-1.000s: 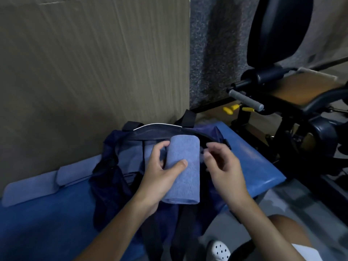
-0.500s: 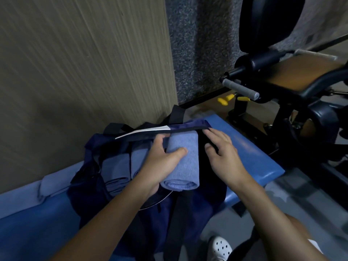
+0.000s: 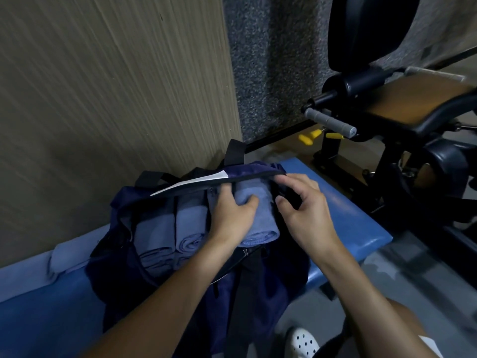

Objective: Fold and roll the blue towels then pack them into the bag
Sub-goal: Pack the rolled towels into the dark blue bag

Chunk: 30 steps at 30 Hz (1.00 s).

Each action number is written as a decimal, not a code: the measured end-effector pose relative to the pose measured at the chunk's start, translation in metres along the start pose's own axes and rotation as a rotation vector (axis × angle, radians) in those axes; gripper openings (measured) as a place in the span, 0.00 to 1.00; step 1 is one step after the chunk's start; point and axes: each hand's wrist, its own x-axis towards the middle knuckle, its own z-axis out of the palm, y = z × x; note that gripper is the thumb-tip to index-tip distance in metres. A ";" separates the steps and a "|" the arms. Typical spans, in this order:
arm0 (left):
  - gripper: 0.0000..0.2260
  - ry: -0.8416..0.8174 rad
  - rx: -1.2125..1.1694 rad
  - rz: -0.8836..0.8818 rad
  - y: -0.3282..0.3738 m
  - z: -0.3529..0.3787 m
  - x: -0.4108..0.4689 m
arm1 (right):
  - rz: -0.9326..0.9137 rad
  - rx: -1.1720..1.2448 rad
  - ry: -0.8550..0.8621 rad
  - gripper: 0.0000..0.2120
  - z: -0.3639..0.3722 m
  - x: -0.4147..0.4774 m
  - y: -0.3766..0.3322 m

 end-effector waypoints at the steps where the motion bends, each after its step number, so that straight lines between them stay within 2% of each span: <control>1: 0.15 -0.032 0.034 0.047 -0.001 -0.001 -0.001 | 0.000 -0.019 0.001 0.17 0.000 0.000 0.001; 4: 0.15 -0.178 0.210 0.204 -0.010 -0.009 -0.005 | -0.017 -0.092 -0.015 0.22 0.001 -0.001 0.006; 10: 0.27 -0.477 0.374 0.472 -0.025 -0.032 -0.005 | 0.016 -0.139 -0.098 0.30 0.001 -0.004 0.006; 13: 0.31 -0.495 0.515 0.493 -0.027 -0.034 -0.002 | 0.062 -0.164 -0.123 0.34 0.001 -0.006 0.009; 17: 0.32 -0.497 0.665 0.504 -0.028 -0.032 -0.002 | 0.034 -0.128 -0.183 0.36 -0.004 -0.005 0.010; 24: 0.33 -0.409 0.861 0.530 -0.028 -0.026 0.005 | -0.014 -0.052 -0.290 0.37 -0.014 -0.006 0.001; 27: 0.36 -0.504 0.811 0.489 -0.032 -0.026 0.007 | 0.000 0.010 -0.268 0.36 -0.012 -0.005 -0.001; 30: 0.39 -0.581 0.870 0.491 -0.034 -0.032 0.013 | 0.008 0.027 -0.239 0.35 -0.009 -0.003 -0.002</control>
